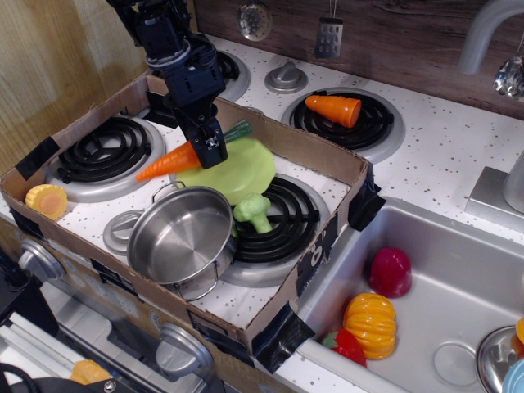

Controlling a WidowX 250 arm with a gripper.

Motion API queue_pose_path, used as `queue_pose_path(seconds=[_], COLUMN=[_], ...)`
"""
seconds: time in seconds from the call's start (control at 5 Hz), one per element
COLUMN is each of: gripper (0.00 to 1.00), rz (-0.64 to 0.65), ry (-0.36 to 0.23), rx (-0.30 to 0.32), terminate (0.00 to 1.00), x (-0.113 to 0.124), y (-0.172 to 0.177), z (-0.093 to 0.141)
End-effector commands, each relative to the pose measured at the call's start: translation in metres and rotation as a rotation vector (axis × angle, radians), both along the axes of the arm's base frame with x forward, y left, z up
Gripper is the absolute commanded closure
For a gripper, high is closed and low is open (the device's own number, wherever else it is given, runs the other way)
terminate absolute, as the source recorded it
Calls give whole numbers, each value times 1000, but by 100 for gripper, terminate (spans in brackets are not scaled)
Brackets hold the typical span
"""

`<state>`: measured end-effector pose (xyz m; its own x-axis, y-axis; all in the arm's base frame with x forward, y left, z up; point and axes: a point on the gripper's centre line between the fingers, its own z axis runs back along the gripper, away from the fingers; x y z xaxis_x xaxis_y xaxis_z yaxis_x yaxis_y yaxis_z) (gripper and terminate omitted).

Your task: Put carrot on plate

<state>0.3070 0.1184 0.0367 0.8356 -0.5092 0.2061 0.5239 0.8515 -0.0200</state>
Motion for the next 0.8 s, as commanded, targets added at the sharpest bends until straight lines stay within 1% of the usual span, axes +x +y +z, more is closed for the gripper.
queue_pose_path(seconds=[0.0,0.2,0.4,0.6], gripper=[0,0,0,0], rz=[-28,-38,-56,-67], ry=[-60,-72,-124,-125], rx=[38,65,167,314], terminate=[0,0,0,0], x=[11,12,11,9], y=[6,9,15,32], z=[25,29,29,48])
